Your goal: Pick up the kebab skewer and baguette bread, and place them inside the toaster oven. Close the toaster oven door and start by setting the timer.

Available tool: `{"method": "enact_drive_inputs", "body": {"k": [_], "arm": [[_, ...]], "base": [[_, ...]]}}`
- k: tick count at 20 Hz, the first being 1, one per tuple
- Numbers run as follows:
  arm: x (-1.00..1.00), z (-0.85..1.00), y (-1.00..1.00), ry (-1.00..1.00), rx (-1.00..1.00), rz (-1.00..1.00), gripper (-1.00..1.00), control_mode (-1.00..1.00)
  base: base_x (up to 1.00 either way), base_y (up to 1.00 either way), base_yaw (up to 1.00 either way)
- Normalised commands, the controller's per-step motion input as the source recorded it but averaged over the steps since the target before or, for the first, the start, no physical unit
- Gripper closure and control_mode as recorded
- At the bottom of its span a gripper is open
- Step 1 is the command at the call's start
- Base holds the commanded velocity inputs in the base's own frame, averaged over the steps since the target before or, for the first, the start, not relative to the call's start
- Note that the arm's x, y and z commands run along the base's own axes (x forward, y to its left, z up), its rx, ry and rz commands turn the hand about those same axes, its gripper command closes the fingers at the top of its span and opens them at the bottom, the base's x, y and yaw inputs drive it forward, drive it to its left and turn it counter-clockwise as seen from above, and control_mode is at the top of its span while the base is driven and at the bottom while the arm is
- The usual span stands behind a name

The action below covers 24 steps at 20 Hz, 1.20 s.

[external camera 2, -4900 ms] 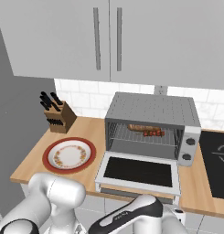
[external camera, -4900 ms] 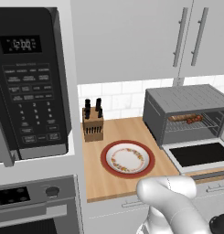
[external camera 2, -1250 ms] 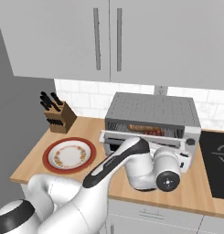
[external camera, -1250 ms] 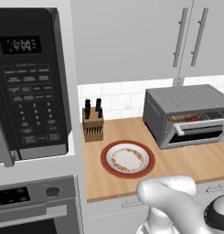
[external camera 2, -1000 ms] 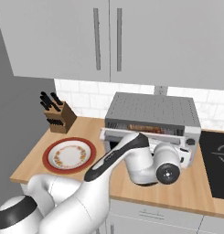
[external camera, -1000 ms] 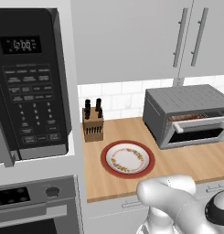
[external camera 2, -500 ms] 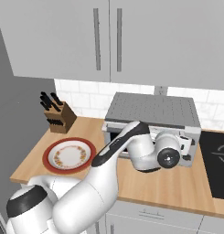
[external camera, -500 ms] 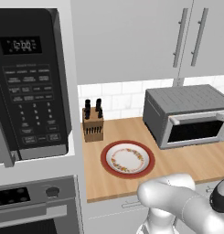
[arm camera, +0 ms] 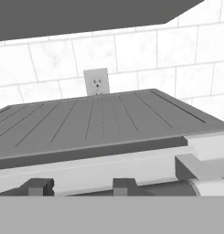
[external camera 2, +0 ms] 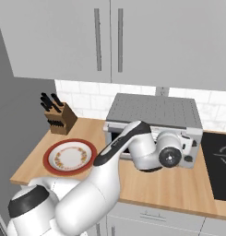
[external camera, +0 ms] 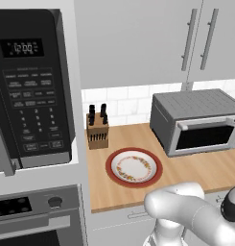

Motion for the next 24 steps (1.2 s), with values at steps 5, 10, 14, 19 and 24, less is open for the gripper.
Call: {"method": "enact_drive_inputs", "body": {"k": [5, 10, 14, 19, 24], "arm": [[0.22, -0.55, 0.0, 0.0, 0.0, 0.0, -1.0, -1.0], [0.2, -0.58, 0.0, 0.0, 0.0, 0.0, -1.0, -1.0], [0.31, -0.29, 0.0, 0.0, 0.0, 0.0, -1.0, -1.0], [0.08, 0.02, 0.0, -0.02, 0.0, 0.0, -1.0, -1.0], [-0.53, 0.59, 0.0, -0.05, 0.0, 0.01, -1.0, -1.0]], "base": [[0.0, 0.0, 0.0], [0.0, 0.0, 0.0], [0.0, 0.0, 0.0], [0.0, 0.0, 0.0], [0.0, 0.0, 0.0]]}}
